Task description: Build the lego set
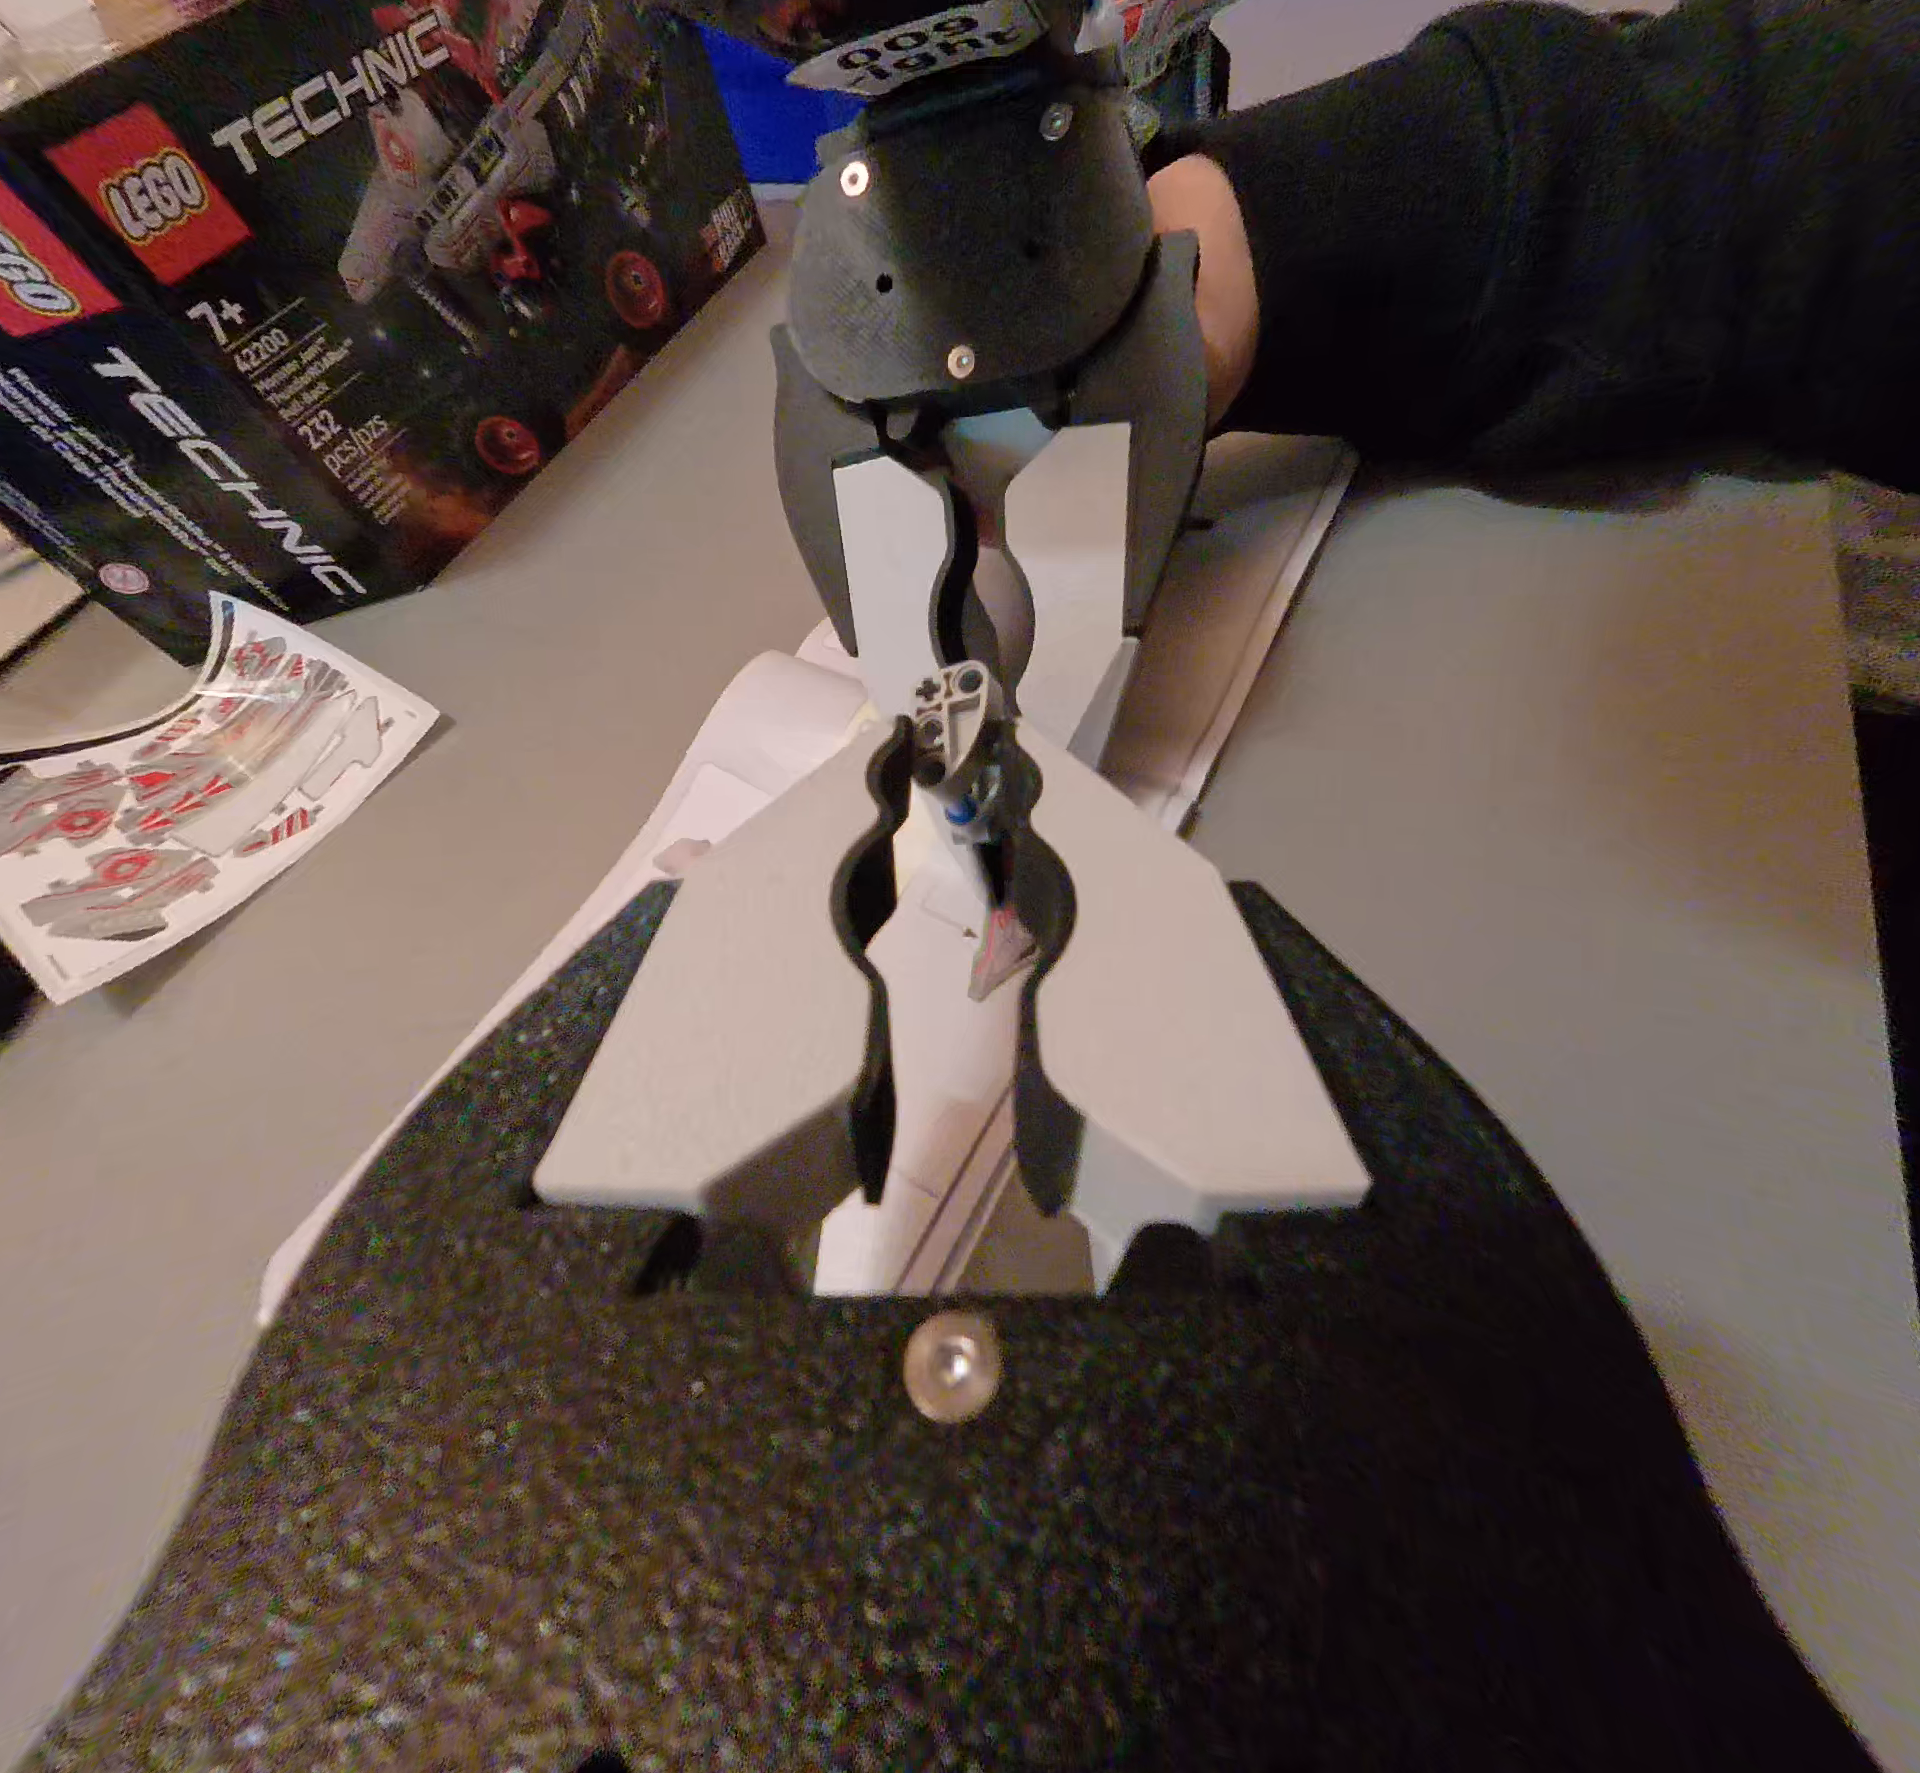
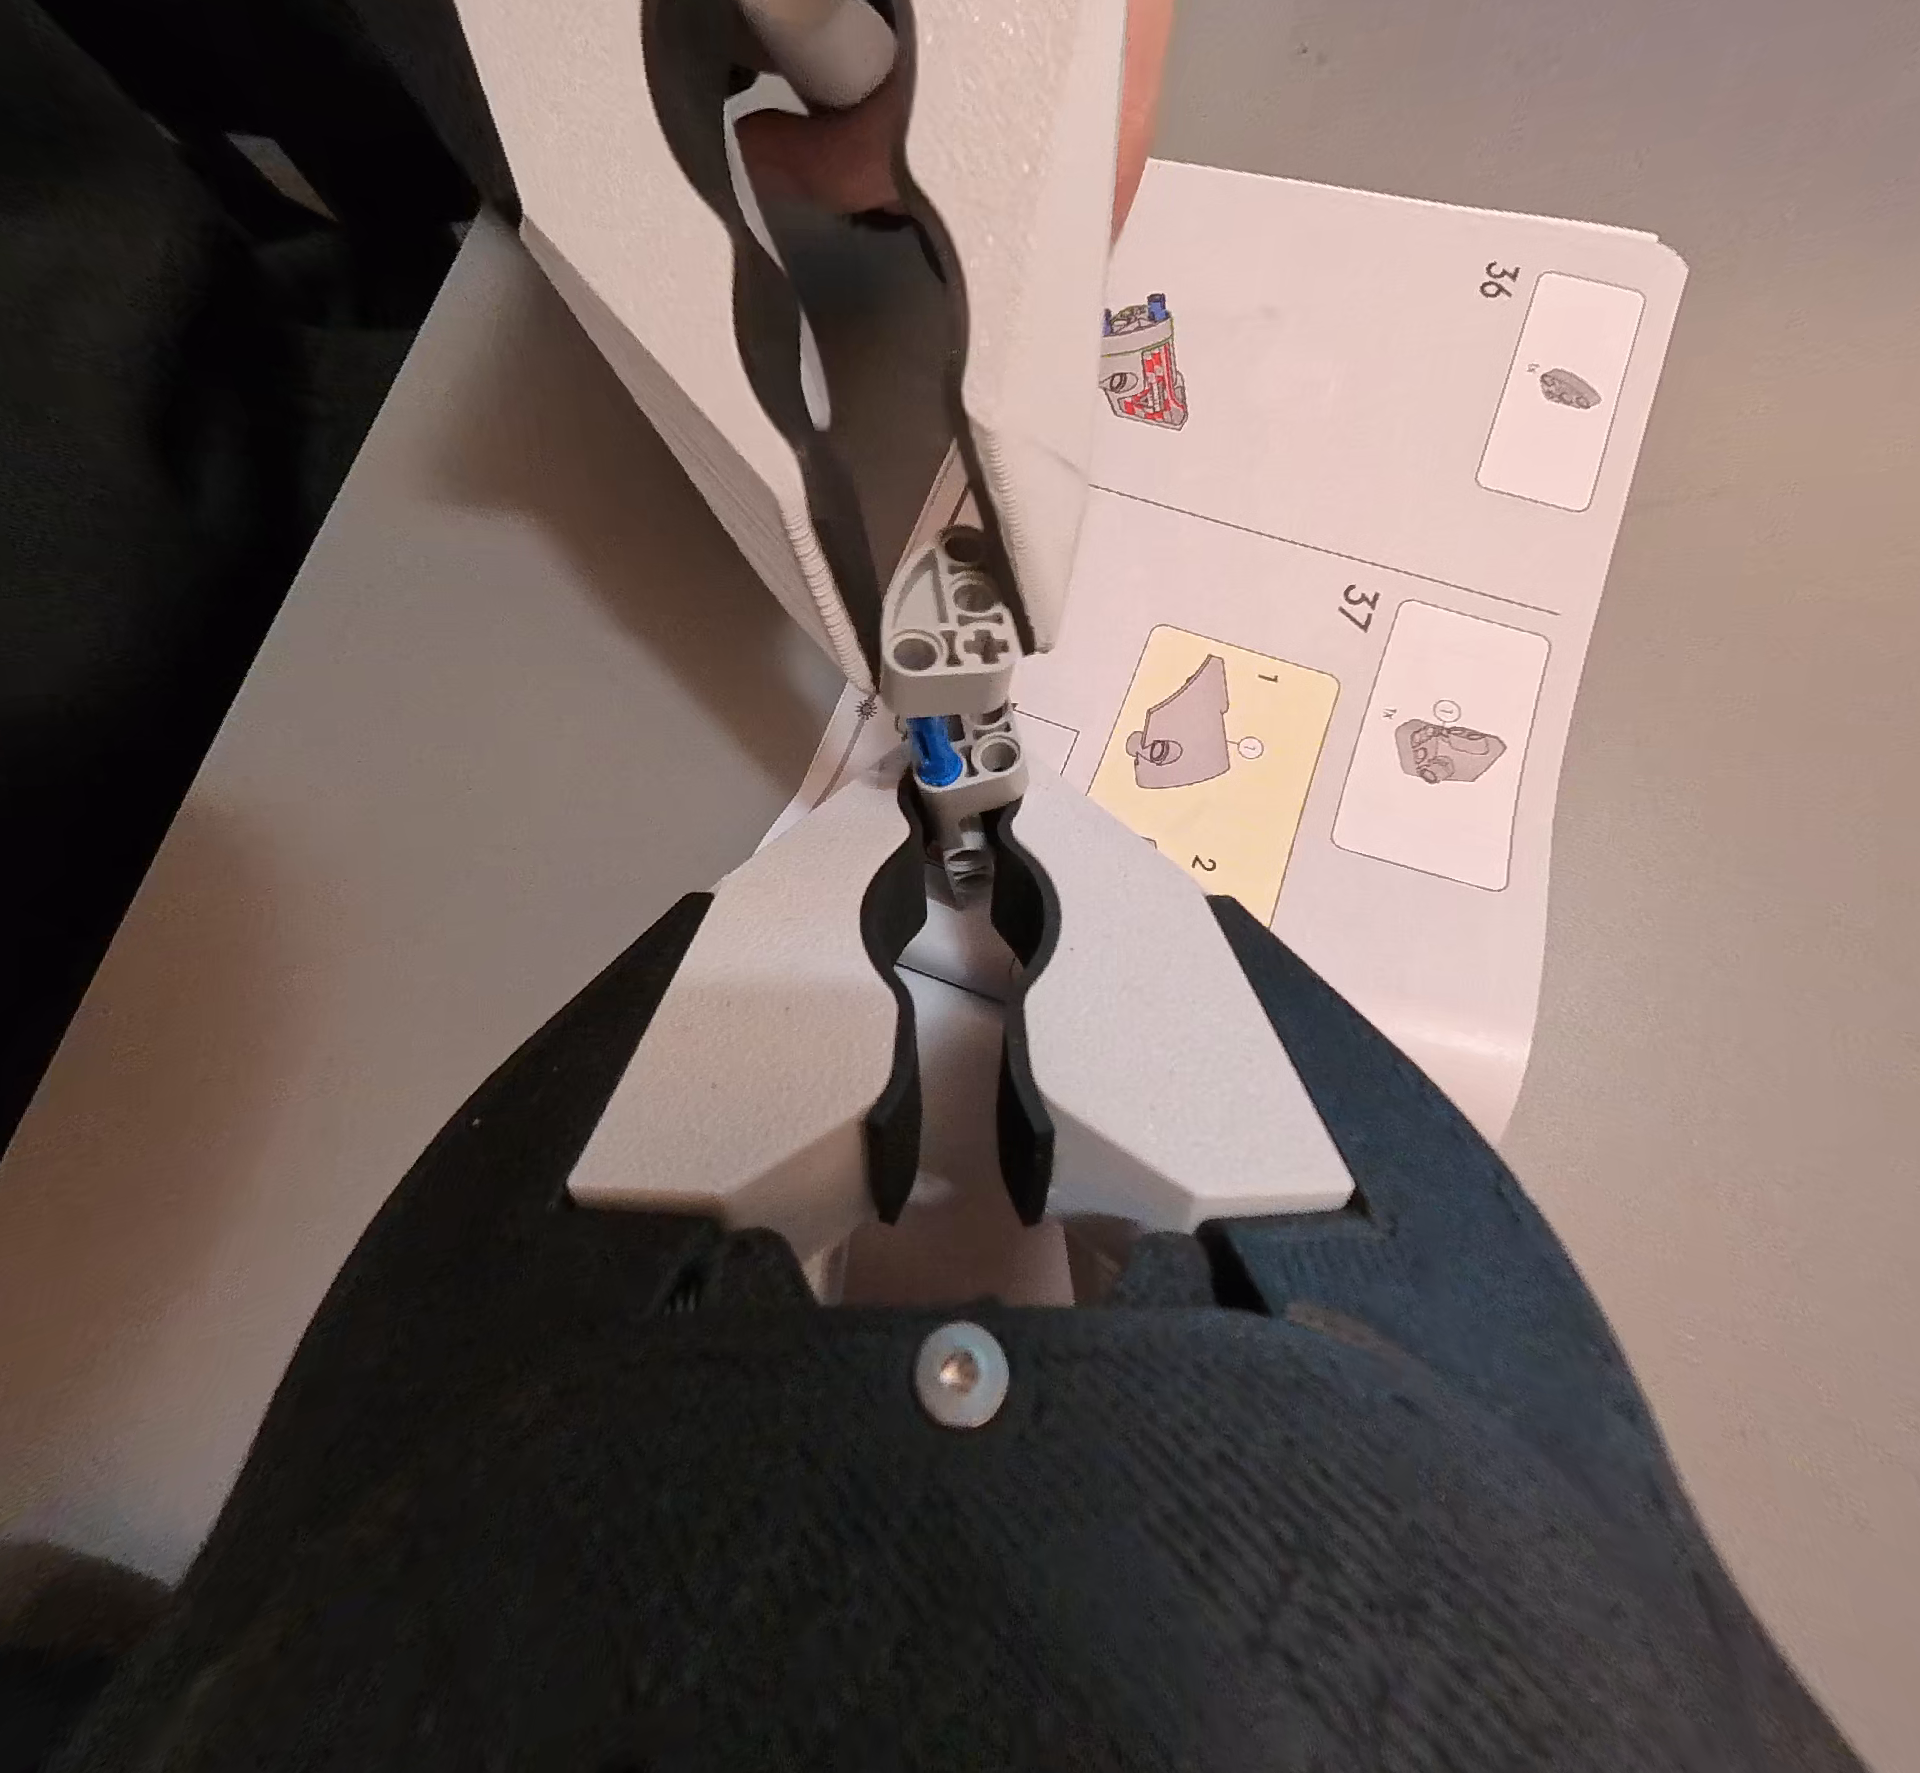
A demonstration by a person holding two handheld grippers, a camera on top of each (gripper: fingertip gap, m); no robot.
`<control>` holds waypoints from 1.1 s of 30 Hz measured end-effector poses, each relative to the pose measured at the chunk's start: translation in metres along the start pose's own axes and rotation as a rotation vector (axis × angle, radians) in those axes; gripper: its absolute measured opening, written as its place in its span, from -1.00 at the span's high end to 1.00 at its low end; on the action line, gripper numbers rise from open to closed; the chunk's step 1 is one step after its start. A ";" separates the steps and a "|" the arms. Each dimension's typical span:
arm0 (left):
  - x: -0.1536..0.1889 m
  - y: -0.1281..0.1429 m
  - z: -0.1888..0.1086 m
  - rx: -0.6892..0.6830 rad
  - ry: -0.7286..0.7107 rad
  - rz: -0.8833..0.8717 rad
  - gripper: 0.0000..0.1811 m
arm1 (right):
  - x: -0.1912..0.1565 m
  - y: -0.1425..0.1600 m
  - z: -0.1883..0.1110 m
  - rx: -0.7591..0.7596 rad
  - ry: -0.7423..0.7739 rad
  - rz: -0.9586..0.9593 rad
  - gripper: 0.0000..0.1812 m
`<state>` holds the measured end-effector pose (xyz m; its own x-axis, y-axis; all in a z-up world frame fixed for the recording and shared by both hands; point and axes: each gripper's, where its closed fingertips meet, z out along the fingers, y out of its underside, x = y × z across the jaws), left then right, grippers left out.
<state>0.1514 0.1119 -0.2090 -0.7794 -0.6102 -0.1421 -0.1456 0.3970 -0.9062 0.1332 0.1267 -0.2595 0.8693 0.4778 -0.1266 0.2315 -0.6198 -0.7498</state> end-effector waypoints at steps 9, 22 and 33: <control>0.004 -0.006 -0.004 0.058 0.104 -0.147 0.87 | 0.000 0.000 0.000 0.000 -0.002 0.002 0.96; 0.000 -0.002 -0.004 -0.013 0.110 0.048 0.88 | 0.000 0.000 0.000 0.000 -0.001 0.002 0.96; 0.001 0.000 -0.003 -0.306 0.121 0.186 0.87 | 0.000 0.000 0.000 -0.001 -0.003 0.005 0.96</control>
<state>0.1488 0.1138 -0.2079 -0.8736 -0.4297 -0.2284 -0.1556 0.6914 -0.7055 0.1332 0.1263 -0.2598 0.8692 0.4766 -0.1316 0.2282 -0.6229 -0.7483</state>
